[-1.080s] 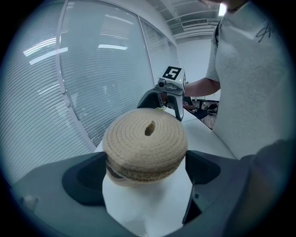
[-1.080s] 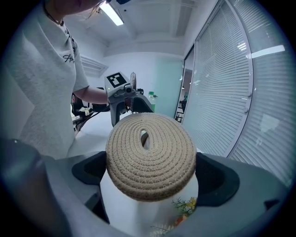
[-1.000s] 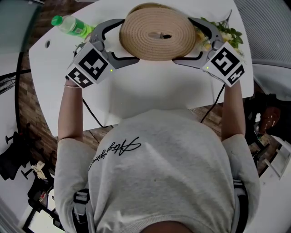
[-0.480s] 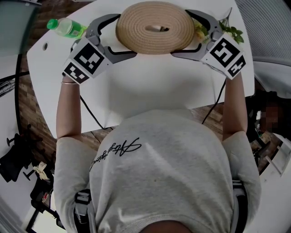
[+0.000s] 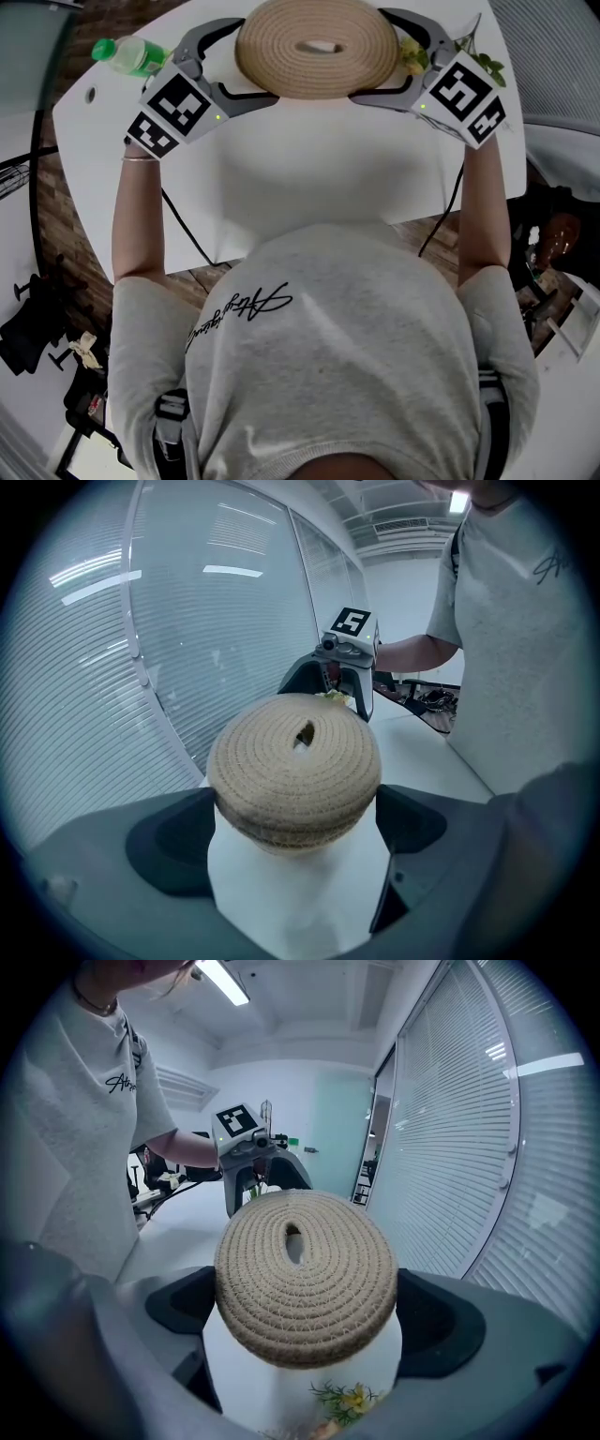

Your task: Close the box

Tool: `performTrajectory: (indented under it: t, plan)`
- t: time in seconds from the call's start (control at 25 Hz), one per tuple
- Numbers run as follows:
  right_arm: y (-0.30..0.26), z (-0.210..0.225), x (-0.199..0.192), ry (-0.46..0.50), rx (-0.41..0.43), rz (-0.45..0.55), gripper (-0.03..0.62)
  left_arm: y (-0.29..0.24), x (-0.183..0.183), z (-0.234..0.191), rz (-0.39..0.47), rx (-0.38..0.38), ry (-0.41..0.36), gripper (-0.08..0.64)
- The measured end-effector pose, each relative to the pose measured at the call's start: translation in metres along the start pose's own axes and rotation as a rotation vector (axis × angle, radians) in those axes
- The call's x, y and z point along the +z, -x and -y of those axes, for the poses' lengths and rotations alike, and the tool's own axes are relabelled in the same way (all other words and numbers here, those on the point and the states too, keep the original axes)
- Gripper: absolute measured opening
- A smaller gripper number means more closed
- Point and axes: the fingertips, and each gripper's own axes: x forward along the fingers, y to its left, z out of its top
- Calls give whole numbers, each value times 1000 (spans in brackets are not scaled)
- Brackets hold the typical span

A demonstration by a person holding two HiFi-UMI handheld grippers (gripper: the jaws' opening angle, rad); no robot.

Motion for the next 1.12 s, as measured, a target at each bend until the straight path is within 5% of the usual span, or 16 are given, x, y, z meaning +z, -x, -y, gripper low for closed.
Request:
performTrajectory:
  t: [1.12]
  plan:
    - [-18,17,-13,-57,5,-22,594,-20,-18,-19,-65,-66,22,529]
